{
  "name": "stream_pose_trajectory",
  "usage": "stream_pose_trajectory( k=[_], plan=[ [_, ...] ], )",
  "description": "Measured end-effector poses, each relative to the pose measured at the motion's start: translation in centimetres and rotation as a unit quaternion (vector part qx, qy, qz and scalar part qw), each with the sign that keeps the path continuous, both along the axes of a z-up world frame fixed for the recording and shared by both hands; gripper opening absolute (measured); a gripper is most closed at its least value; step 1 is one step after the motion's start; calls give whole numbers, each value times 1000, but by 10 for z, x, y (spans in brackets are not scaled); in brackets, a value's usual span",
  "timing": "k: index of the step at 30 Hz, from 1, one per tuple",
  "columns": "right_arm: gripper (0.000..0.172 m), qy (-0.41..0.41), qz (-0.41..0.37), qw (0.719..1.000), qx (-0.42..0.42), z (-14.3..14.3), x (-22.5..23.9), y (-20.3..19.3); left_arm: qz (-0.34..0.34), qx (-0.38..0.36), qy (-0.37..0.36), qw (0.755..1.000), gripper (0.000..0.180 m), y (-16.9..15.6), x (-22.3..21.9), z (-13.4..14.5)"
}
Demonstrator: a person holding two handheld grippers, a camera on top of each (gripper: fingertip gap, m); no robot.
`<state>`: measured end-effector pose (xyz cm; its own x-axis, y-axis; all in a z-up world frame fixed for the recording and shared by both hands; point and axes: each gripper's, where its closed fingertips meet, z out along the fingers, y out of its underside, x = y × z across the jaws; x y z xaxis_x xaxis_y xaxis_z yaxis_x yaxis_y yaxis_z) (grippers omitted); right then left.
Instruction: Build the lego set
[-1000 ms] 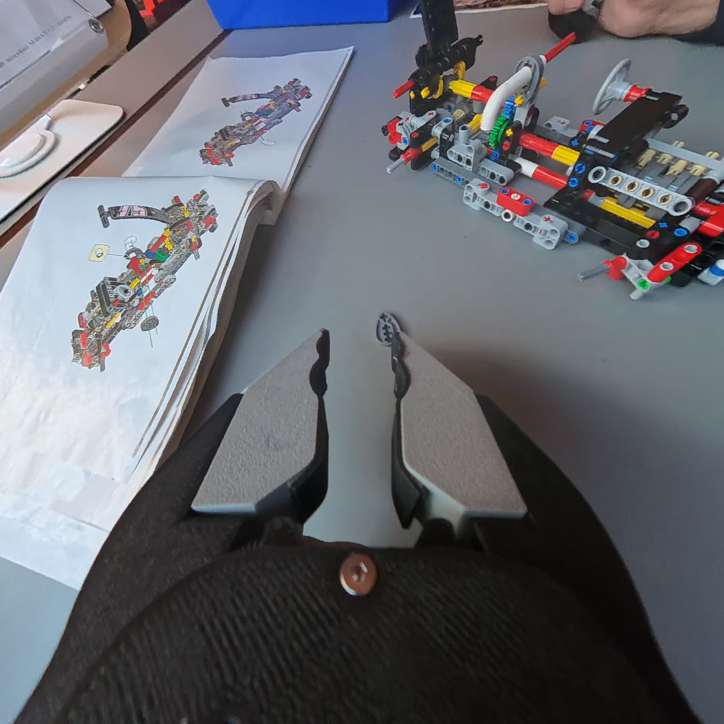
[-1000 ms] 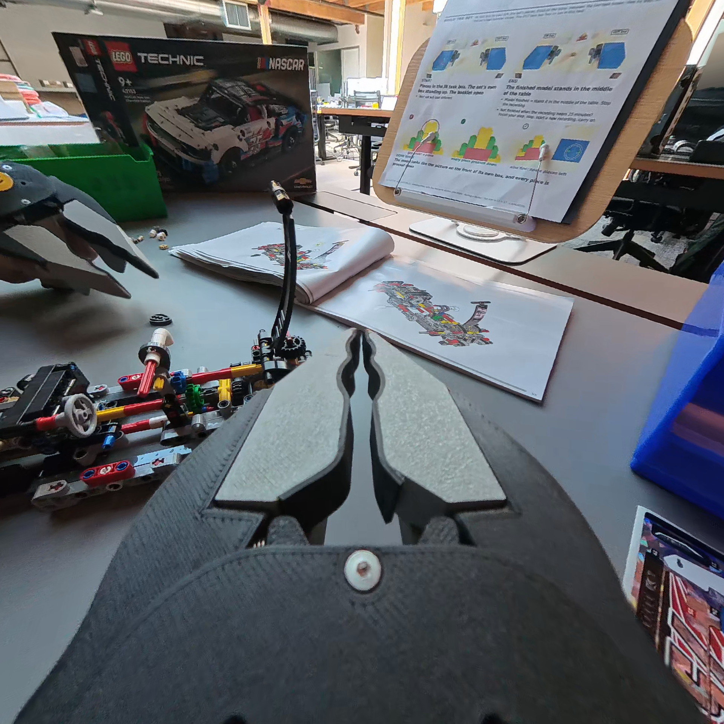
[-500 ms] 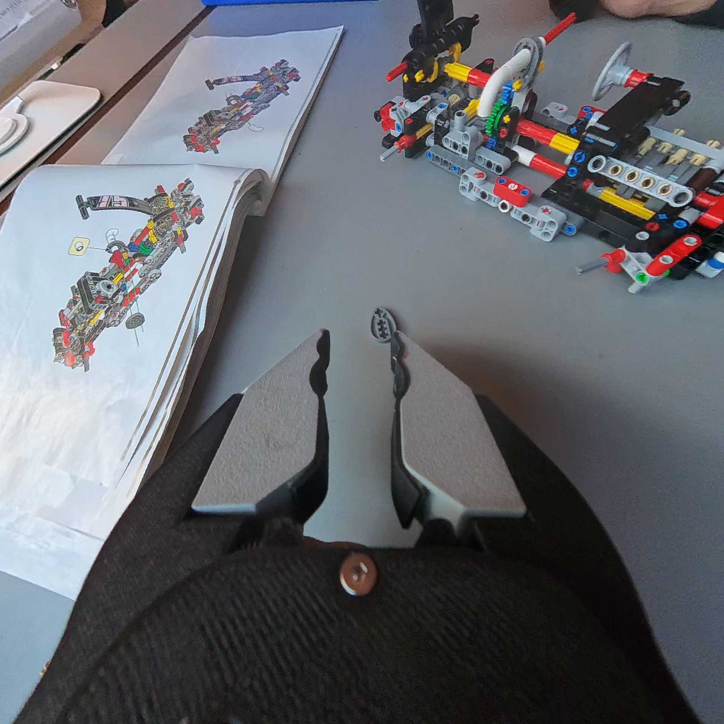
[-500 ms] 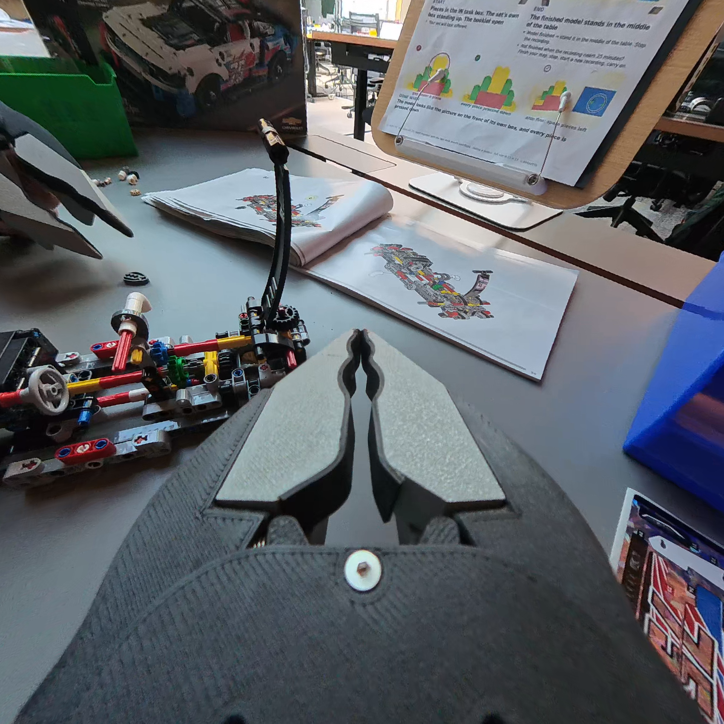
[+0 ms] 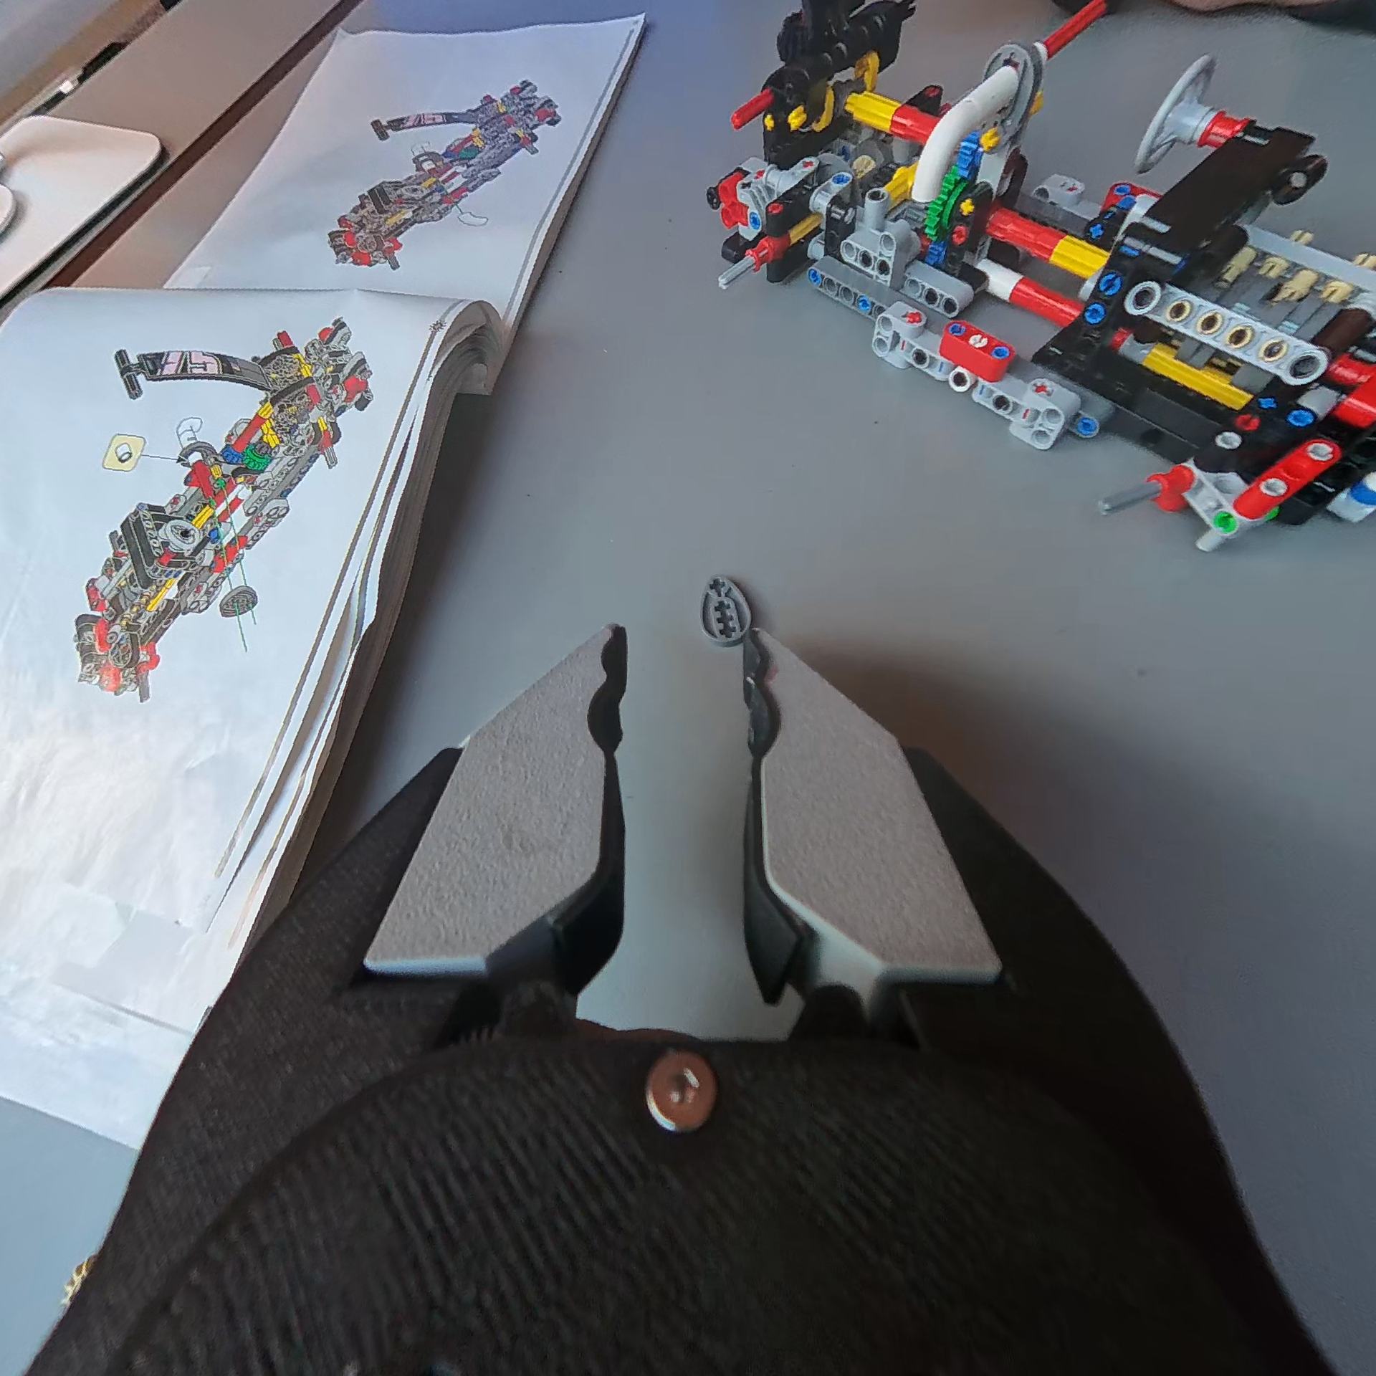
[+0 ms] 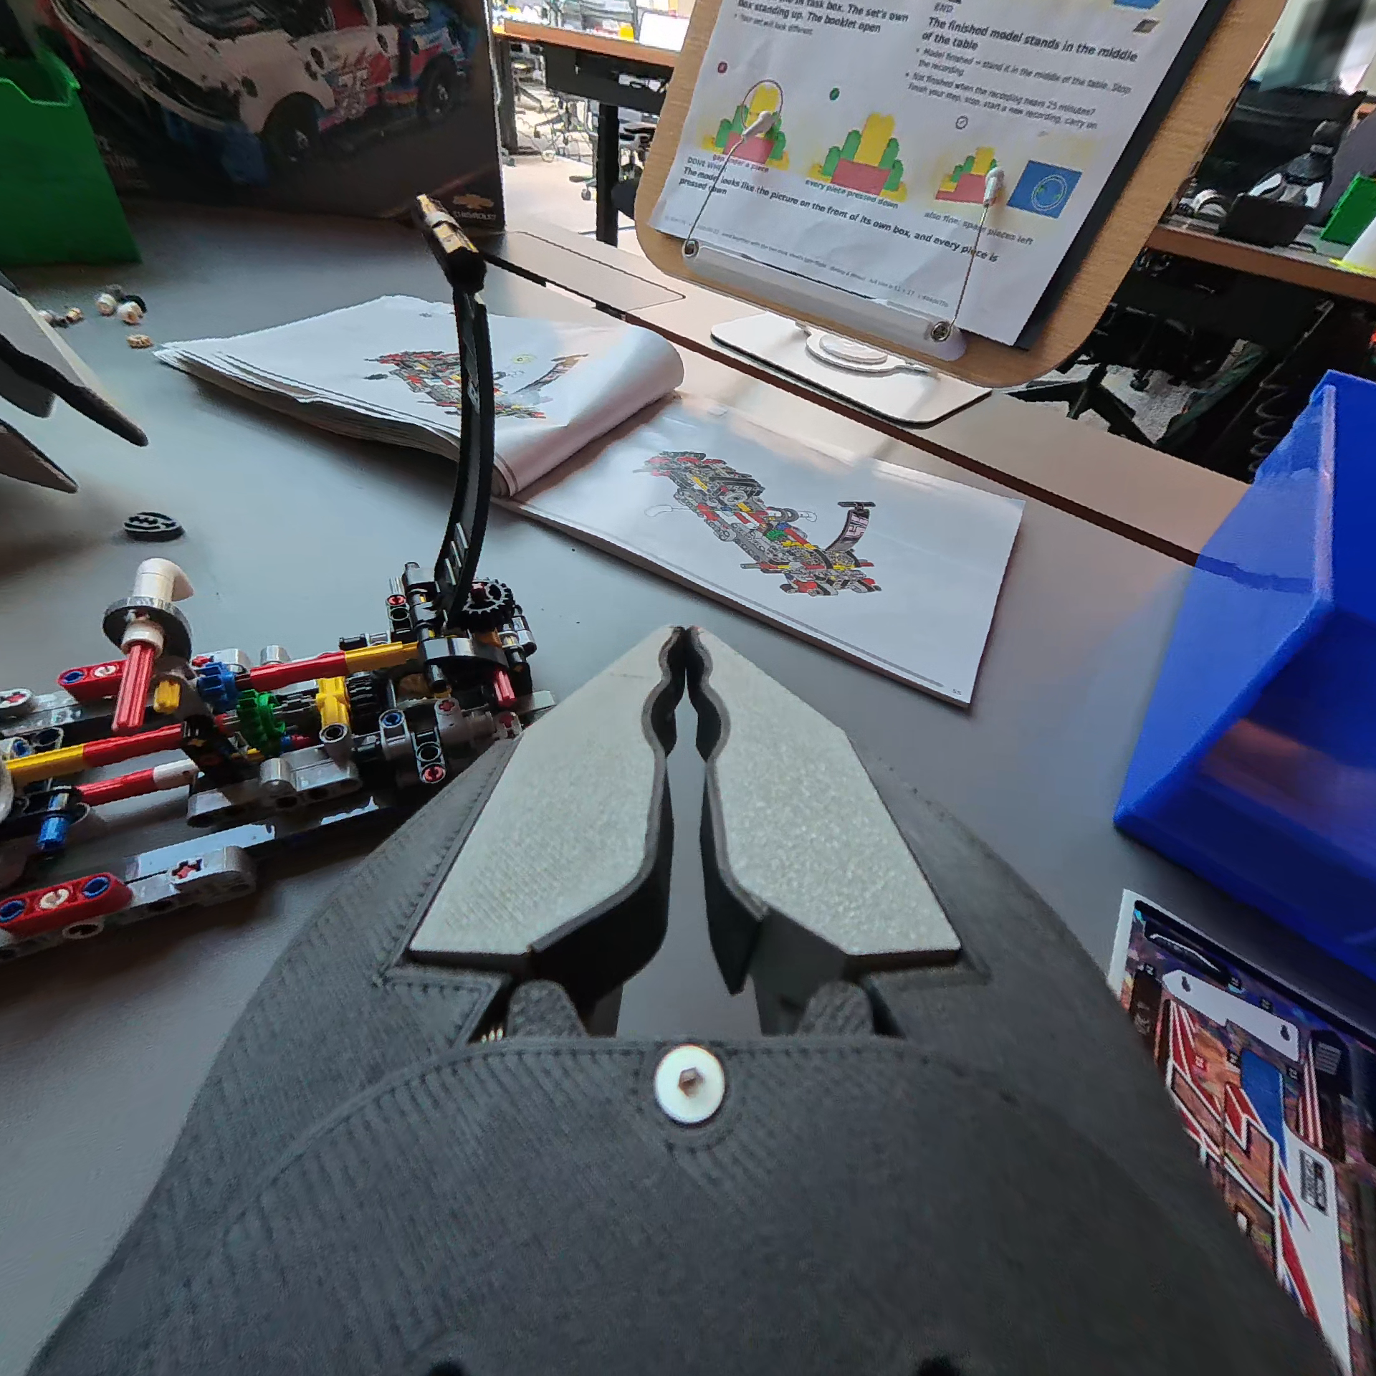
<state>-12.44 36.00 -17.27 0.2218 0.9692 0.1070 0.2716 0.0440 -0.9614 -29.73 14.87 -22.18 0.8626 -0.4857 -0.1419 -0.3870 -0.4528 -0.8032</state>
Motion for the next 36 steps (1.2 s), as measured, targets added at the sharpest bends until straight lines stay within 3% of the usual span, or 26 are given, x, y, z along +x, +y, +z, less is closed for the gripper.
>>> stream_pose_trajectory(
  k=[12, 36],
  plan=[
    [0, 48, -23, 998, -31, 11, 7, 11, 4, -4, 13, 1000, 30, 1, -1, -3],
    [0, 57, -21, 997, -40, 13, 7, 12, 7, -11, 26, 1000, 31, 1, -1, -6]
  ],
)
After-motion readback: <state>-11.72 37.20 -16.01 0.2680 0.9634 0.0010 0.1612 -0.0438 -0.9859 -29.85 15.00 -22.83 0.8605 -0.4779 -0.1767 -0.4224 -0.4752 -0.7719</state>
